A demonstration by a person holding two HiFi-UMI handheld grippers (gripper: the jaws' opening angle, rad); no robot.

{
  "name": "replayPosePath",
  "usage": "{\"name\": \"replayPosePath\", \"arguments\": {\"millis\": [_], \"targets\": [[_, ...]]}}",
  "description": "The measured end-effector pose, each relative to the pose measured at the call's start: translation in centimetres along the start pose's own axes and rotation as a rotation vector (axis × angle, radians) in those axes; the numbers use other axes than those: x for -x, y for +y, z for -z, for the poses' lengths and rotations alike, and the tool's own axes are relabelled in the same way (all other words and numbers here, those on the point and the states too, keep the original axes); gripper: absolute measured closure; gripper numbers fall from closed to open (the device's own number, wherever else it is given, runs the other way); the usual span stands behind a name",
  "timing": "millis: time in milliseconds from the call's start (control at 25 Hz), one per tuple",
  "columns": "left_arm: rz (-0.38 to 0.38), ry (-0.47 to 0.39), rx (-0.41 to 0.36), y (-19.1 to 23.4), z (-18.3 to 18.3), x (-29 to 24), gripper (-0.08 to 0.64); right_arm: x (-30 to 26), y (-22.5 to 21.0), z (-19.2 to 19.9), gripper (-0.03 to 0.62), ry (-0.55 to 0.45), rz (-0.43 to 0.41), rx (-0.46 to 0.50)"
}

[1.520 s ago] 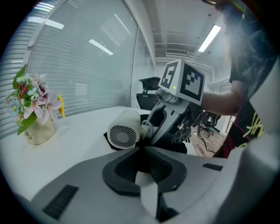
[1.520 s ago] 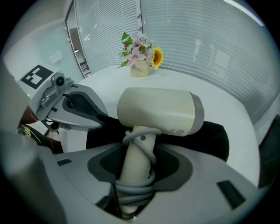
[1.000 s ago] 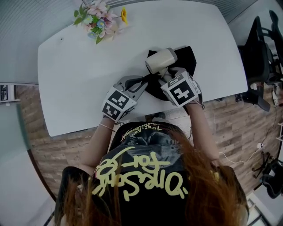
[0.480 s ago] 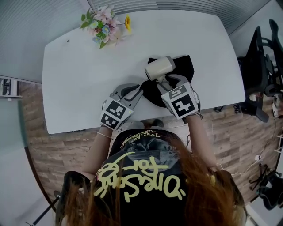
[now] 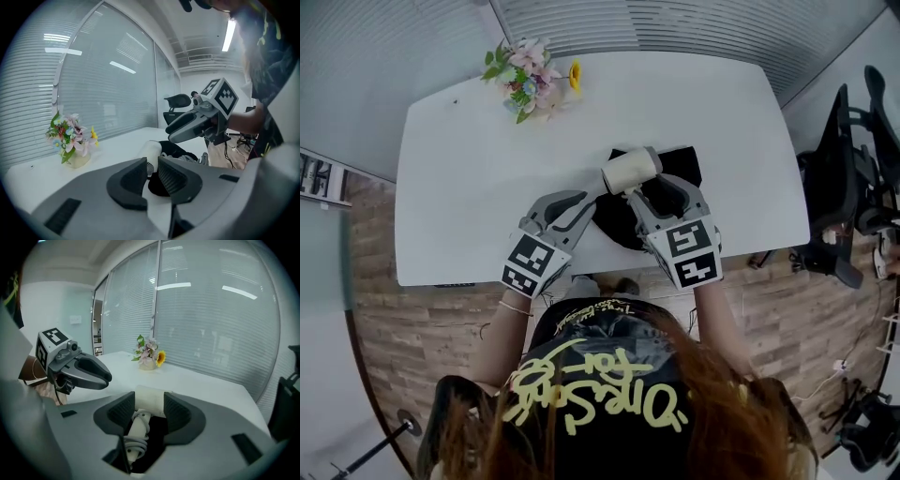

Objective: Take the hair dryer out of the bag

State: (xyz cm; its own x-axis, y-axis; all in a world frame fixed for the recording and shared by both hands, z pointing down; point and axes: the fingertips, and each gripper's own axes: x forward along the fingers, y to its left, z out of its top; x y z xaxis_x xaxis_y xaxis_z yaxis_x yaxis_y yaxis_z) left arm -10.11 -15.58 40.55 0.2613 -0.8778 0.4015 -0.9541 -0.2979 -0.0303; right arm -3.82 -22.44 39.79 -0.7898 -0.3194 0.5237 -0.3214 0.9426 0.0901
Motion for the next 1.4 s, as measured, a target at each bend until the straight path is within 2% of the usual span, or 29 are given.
{"name": "replayPosePath", "arguments": {"millis": [560, 840, 1120, 1240, 1400], "targets": [[-0.051, -0.218, -0.012, -4.2, -6.4, 0.9, 0.489, 6.7, -0.7, -2.9, 0.397, -0.302, -0.021, 0.023], [-0.062, -0.289, -0.011, -6.0, -8.4, 1.4, 0.489, 9.6, -0.6, -3.8, 0.397, -0.414, -0.051, -0.022], [-0.045, -0.314, -0.017, -6.9, -9.6, 1.0, 0.49, 10.4, -1.1, -3.9, 0.402, -0.445, -0.071, -0.057], [-0.035, -0.337, -0.02, -7.4, -10.2, 0.8, 0.5, 11.0, -1.3, -4.1, 0.45, -0.463, -0.073, -0.068], [-0.019, -0.349, -0.019, -7.9, -10.6, 0.5, 0.525, 11.5, -1.7, -4.3, 0.472, -0.479, -0.07, -0.051]]}}
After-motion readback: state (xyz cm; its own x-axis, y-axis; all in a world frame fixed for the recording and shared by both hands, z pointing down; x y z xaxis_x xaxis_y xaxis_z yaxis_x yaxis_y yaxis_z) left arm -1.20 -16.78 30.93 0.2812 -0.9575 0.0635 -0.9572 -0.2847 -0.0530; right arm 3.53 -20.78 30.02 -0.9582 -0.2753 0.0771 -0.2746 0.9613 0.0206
